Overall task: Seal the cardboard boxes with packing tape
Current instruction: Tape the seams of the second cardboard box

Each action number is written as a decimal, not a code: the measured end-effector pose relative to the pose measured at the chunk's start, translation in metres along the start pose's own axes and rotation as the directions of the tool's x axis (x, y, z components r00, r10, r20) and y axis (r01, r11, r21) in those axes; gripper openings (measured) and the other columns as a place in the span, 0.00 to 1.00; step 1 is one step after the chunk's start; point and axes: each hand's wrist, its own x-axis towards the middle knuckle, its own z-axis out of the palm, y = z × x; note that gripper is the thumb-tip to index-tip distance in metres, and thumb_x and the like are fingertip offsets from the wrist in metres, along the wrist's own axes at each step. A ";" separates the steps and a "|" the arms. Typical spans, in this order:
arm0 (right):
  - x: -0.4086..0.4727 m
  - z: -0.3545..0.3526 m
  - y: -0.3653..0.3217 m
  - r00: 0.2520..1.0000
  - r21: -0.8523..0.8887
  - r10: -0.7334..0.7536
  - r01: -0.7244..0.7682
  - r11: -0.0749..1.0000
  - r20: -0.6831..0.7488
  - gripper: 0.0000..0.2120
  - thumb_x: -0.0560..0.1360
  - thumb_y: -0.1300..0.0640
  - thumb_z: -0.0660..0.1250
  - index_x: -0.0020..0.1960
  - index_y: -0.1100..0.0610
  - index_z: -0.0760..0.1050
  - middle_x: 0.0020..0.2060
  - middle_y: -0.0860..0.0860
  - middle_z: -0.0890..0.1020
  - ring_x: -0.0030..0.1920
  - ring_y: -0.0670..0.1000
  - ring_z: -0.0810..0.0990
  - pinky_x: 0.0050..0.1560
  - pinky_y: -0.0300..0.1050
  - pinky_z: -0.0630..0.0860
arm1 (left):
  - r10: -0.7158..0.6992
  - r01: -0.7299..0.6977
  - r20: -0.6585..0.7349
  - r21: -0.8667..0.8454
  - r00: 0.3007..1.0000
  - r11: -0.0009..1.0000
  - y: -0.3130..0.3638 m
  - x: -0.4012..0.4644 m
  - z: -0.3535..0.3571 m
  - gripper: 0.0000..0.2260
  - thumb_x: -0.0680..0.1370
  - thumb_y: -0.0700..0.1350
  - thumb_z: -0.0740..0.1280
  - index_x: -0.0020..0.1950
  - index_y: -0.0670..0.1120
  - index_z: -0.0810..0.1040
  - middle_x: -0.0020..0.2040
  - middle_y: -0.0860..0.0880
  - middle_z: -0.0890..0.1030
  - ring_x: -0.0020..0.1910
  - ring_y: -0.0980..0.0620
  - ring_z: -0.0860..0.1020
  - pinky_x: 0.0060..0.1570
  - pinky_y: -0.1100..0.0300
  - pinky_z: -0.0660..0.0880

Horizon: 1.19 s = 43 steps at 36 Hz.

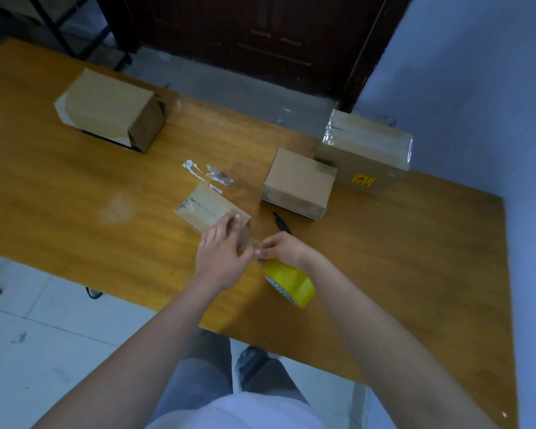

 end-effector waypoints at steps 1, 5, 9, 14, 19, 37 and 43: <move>-0.002 0.001 0.001 1.000 0.003 0.001 -0.001 1.000 -0.009 0.06 0.76 0.58 0.68 0.44 0.60 0.82 0.30 0.43 0.81 0.31 0.35 0.76 0.37 0.26 0.70 | 0.003 -0.003 0.000 -0.004 1.000 1.000 -0.001 0.001 -0.003 0.35 0.74 0.62 0.43 0.79 0.48 0.52 0.78 0.50 0.52 0.74 0.48 0.54 0.72 0.53 0.51; -0.012 0.000 0.009 0.995 0.060 0.003 0.003 0.998 -0.100 0.06 0.75 0.60 0.69 0.46 0.63 0.83 0.27 0.42 0.81 0.32 0.36 0.78 0.40 0.28 0.71 | 0.032 -0.031 -0.034 0.031 0.999 0.999 -0.001 0.006 -0.011 0.37 0.73 0.58 0.36 0.76 0.45 0.61 0.73 0.47 0.63 0.68 0.46 0.63 0.66 0.53 0.60; -0.027 -0.004 0.018 0.981 0.199 0.055 -0.017 0.980 -0.186 0.04 0.74 0.60 0.70 0.43 0.59 0.82 0.38 0.50 0.84 0.43 0.41 0.81 0.46 0.30 0.71 | 0.059 -0.058 -0.021 0.061 0.998 0.996 -0.004 0.013 -0.018 0.33 0.76 0.57 0.38 0.75 0.45 0.65 0.71 0.46 0.66 0.66 0.46 0.65 0.63 0.53 0.63; -0.034 0.001 0.023 0.970 0.255 0.079 -0.018 0.967 -0.231 0.08 0.75 0.59 0.69 0.38 0.52 0.83 0.44 0.58 0.85 0.57 0.52 0.80 0.56 0.38 0.71 | 0.167 -0.175 0.056 0.194 0.984 0.965 -0.008 0.011 -0.022 0.28 0.80 0.59 0.48 0.78 0.49 0.55 0.75 0.45 0.58 0.69 0.44 0.61 0.66 0.52 0.60; -0.040 0.004 0.020 0.950 0.342 0.101 0.007 0.940 -0.296 0.07 0.75 0.59 0.69 0.39 0.53 0.82 0.50 0.59 0.84 0.57 0.47 0.79 0.46 0.29 0.67 | 0.247 -0.264 0.112 0.183 0.963 0.947 -0.025 0.004 -0.009 0.34 0.75 0.63 0.47 0.76 0.46 0.61 0.76 0.39 0.59 0.74 0.39 0.56 0.72 0.44 0.54; -0.042 0.005 0.024 0.930 0.362 0.122 0.013 0.932 -0.347 0.09 0.76 0.61 0.68 0.49 0.67 0.81 0.30 0.43 0.82 0.37 0.36 0.80 0.48 0.34 0.71 | 0.226 -0.253 0.116 0.334 0.967 0.908 -0.018 -0.002 0.008 0.41 0.76 0.60 0.61 0.78 0.47 0.40 0.76 0.36 0.34 0.73 0.37 0.34 0.70 0.40 0.35; -0.043 0.006 0.023 0.937 0.397 0.105 0.038 0.917 -0.332 0.05 0.75 0.62 0.68 0.42 0.58 0.81 0.30 0.46 0.82 0.37 0.41 0.80 0.43 0.28 0.72 | 0.203 -0.183 0.014 0.494 0.979 0.850 -0.016 0.005 0.024 0.33 0.78 0.48 0.61 0.77 0.44 0.46 0.76 0.32 0.45 0.73 0.33 0.43 0.70 0.35 0.45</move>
